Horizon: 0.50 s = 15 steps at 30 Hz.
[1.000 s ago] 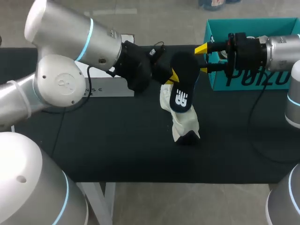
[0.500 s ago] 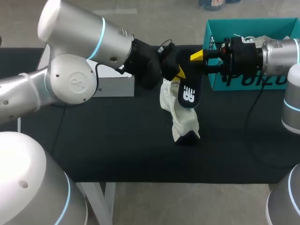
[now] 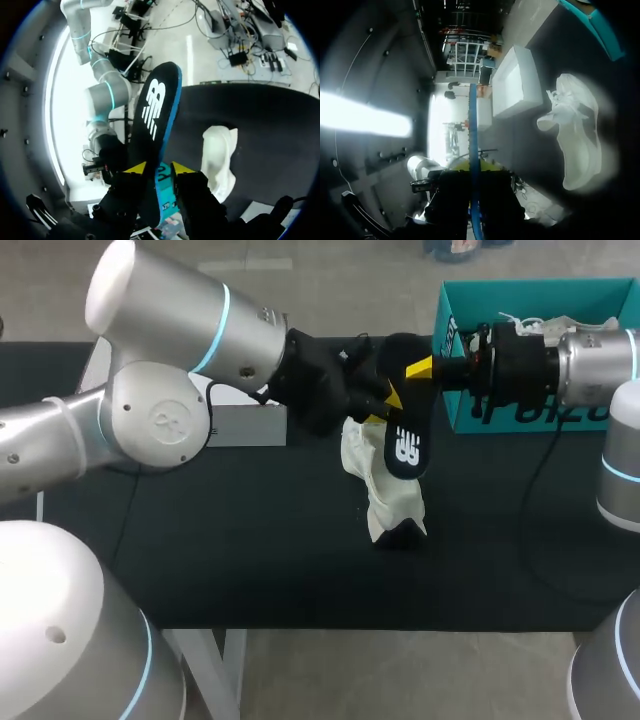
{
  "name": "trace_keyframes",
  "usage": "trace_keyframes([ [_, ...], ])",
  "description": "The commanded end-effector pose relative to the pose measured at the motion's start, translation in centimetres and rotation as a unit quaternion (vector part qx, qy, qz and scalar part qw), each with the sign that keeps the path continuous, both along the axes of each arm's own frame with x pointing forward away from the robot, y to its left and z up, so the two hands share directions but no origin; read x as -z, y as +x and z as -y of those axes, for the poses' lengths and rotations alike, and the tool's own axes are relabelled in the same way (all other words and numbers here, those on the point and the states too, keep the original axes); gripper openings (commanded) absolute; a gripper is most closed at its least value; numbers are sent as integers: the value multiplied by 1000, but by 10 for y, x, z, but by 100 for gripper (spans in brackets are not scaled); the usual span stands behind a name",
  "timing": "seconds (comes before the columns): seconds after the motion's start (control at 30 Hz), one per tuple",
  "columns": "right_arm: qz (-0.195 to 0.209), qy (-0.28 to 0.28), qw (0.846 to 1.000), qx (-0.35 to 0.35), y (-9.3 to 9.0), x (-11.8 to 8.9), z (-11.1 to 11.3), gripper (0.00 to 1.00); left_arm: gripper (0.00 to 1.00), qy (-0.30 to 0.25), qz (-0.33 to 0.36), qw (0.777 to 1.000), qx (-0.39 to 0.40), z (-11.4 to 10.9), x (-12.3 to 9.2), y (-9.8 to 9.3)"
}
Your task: Take the shoe out of the shoebox, open the shoe tongue, remove and reinsert the insole, then place the shoe into the shoebox
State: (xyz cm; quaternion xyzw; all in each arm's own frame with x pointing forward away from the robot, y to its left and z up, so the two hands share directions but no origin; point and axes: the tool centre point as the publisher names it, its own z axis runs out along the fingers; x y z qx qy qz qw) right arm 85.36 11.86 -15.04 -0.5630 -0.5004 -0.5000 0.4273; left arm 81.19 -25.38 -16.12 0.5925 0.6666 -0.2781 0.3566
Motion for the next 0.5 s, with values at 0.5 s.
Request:
trace_keyframes([
  [0.5,2,-58,998,-21,9,33,-9,0,100,309,-66,948,23,-30,-52,21],
])
